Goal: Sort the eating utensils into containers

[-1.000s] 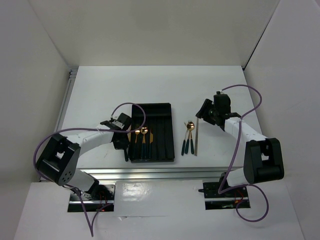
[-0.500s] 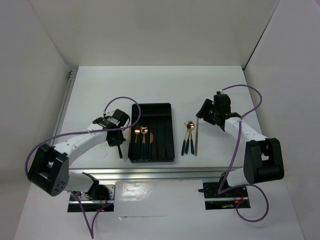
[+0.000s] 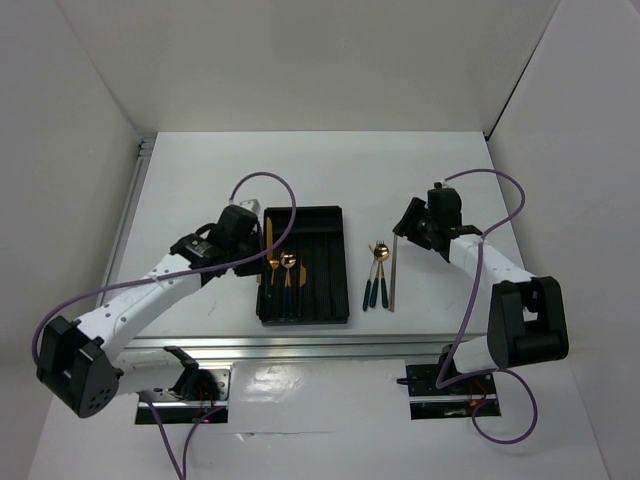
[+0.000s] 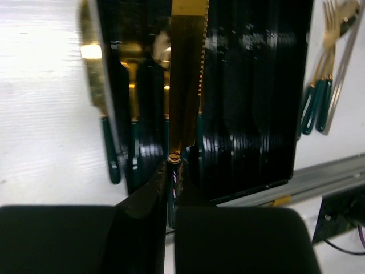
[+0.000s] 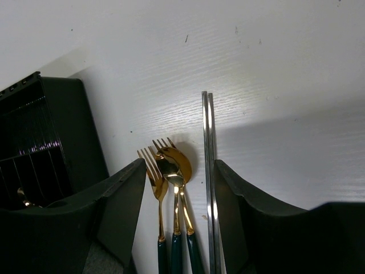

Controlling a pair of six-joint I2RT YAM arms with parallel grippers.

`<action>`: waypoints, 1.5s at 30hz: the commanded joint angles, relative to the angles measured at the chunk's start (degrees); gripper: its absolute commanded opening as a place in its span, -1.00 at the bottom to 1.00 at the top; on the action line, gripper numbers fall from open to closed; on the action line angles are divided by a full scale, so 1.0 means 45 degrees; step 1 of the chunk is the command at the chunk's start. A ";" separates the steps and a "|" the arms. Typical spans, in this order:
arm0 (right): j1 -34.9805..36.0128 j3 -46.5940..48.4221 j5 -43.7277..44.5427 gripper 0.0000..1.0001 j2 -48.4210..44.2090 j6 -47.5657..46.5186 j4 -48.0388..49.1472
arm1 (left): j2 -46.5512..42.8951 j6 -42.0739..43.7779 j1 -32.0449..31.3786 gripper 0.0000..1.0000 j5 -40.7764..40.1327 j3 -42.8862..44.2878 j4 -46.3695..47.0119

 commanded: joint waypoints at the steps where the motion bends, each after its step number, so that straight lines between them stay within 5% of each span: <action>1: -0.0053 0.0320 0.0056 0.17 -0.0260 -0.0182 0.0187 | 0.0729 0.0002 -0.0613 -1.00 0.1096 0.0437 0.1606; 12: -0.0053 0.0203 -0.0080 0.04 -0.0396 -0.0182 0.0187 | 0.3876 -0.0545 -0.1551 -1.00 0.1235 0.1726 0.2526; 17: -0.0053 0.0087 -0.0080 0.71 -0.0279 -0.0182 0.0303 | 0.4324 -0.1696 -0.1865 -1.00 0.0745 0.1550 0.2643; 21: -0.0053 0.0086 -0.0080 0.98 -0.0279 -0.0182 0.0189 | 0.4461 -0.2127 -0.2001 -1.00 0.0745 0.1082 0.2955; 45: -0.0053 0.0086 -0.0080 0.98 -0.0260 -0.0182 0.0187 | 0.6317 -0.2733 -0.2627 -0.98 -0.0544 0.1393 0.2039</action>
